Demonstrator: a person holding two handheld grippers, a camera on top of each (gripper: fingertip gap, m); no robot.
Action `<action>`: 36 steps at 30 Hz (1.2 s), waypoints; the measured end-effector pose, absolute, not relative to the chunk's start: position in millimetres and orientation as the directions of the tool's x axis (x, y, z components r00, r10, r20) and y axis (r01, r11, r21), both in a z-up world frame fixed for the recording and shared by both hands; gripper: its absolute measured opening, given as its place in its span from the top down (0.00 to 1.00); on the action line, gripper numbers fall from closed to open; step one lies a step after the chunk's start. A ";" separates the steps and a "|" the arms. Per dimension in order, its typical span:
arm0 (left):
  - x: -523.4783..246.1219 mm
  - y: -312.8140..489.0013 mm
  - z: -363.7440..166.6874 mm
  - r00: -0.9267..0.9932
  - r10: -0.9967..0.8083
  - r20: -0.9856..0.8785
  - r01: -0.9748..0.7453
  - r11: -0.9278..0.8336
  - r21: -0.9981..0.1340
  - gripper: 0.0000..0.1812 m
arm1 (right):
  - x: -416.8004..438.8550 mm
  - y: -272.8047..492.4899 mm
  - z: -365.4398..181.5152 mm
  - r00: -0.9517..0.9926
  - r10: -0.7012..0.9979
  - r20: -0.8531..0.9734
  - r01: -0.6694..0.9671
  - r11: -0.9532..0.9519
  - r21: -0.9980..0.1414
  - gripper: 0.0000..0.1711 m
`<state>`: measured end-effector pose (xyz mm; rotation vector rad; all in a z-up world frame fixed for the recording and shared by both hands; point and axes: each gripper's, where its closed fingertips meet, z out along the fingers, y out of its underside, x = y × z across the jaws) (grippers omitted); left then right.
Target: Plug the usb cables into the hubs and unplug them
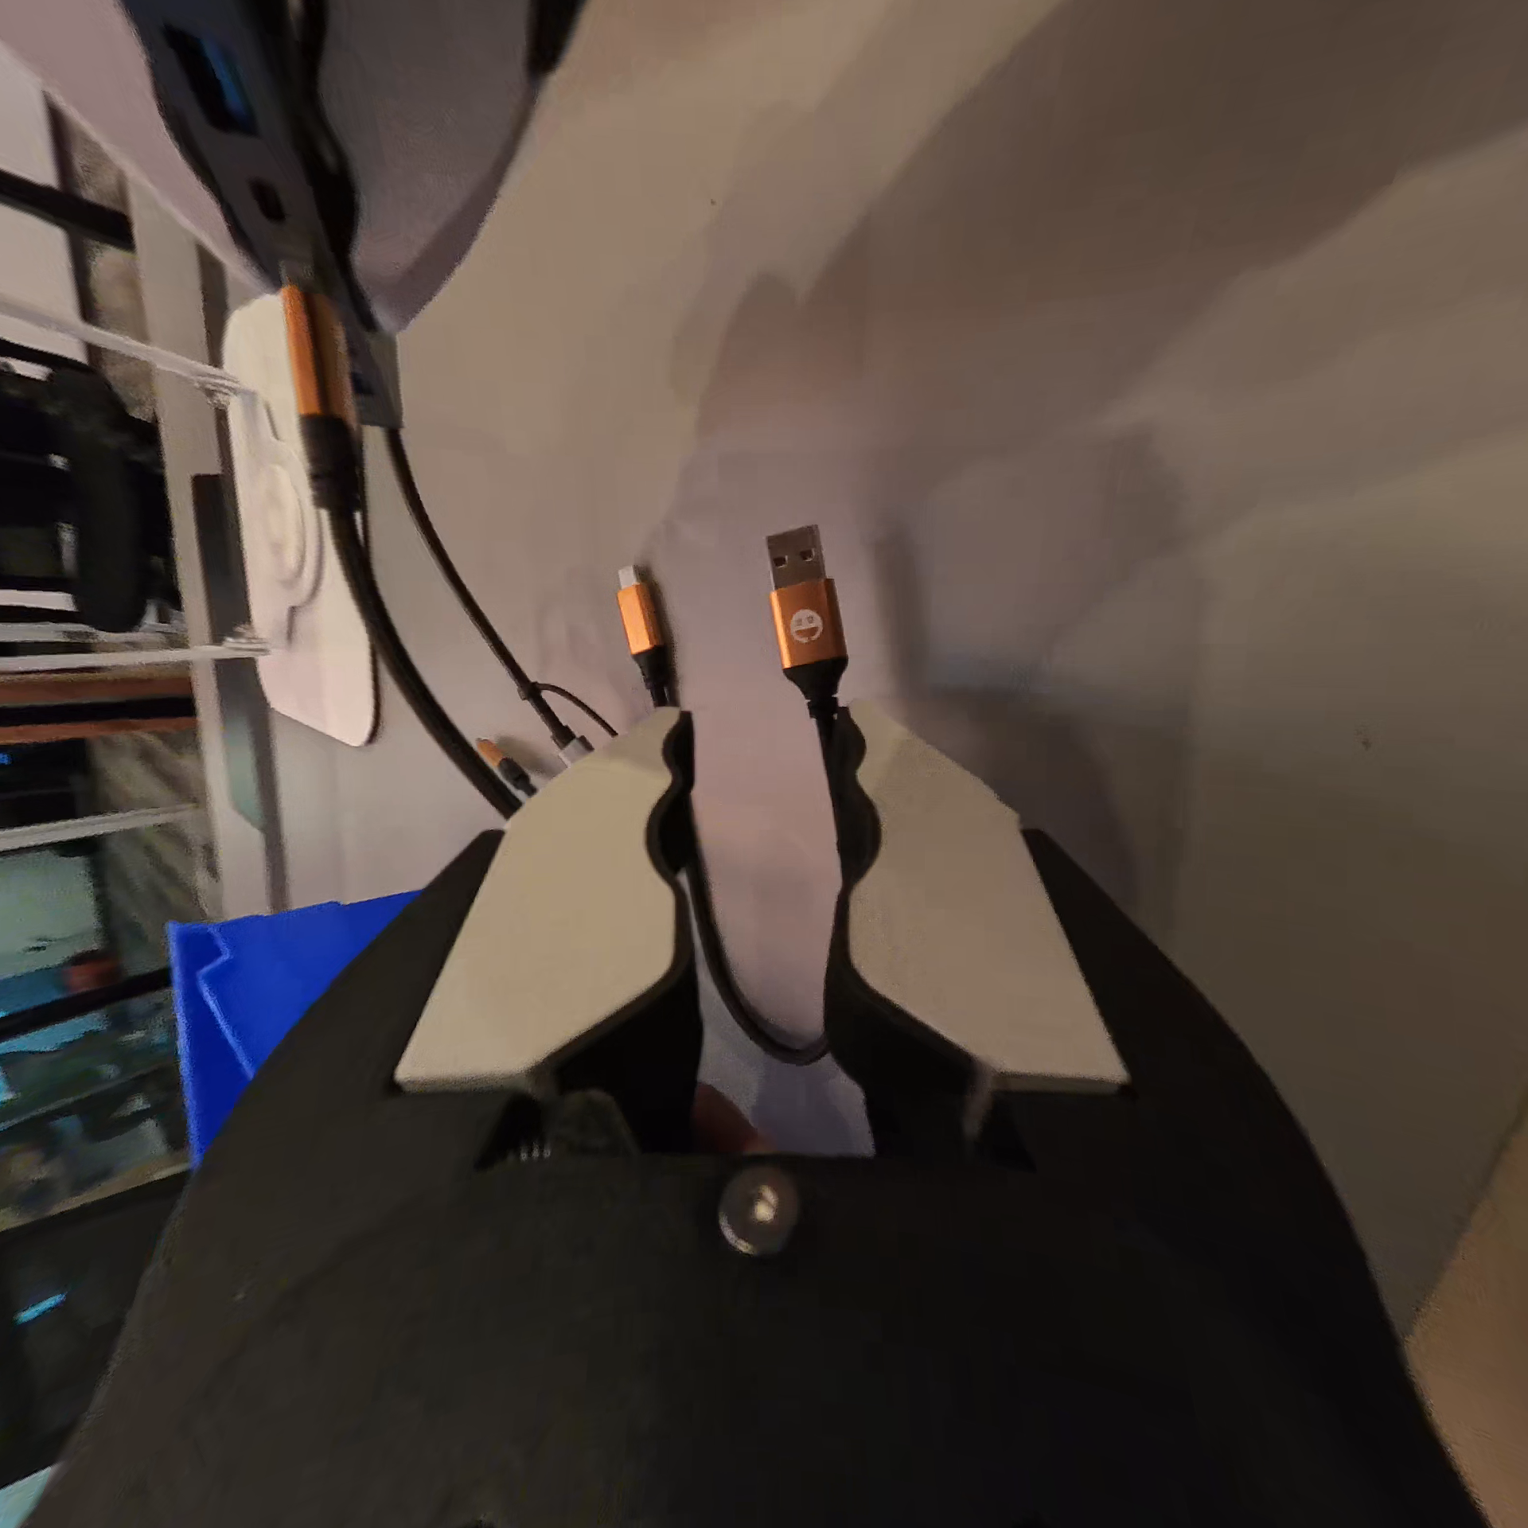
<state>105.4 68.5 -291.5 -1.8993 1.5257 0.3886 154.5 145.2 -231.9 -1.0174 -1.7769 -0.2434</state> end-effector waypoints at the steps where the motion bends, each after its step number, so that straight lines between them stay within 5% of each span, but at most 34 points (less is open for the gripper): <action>1: 106.2 66.5 -292.7 0.253 -0.739 -0.625 -0.954 -0.081 -0.290 0.80 | 155.4 146.2 -231.9 -0.109 0.525 0.844 0.732 0.617 -0.290 0.93; 11: 115.0 56.7 -305.5 0.021 -0.668 -0.744 -0.982 0.126 -0.141 0.87 | 158.8 150.1 -226.0 -0.070 0.535 0.842 0.732 0.601 -0.321 0.93; 36: 125.4 64.9 -319.1 0.102 -0.794 -0.600 -0.959 0.082 -0.272 0.97 | 161.0 152.0 -219.3 -0.030 0.549 0.835 0.726 0.586 -0.359 0.93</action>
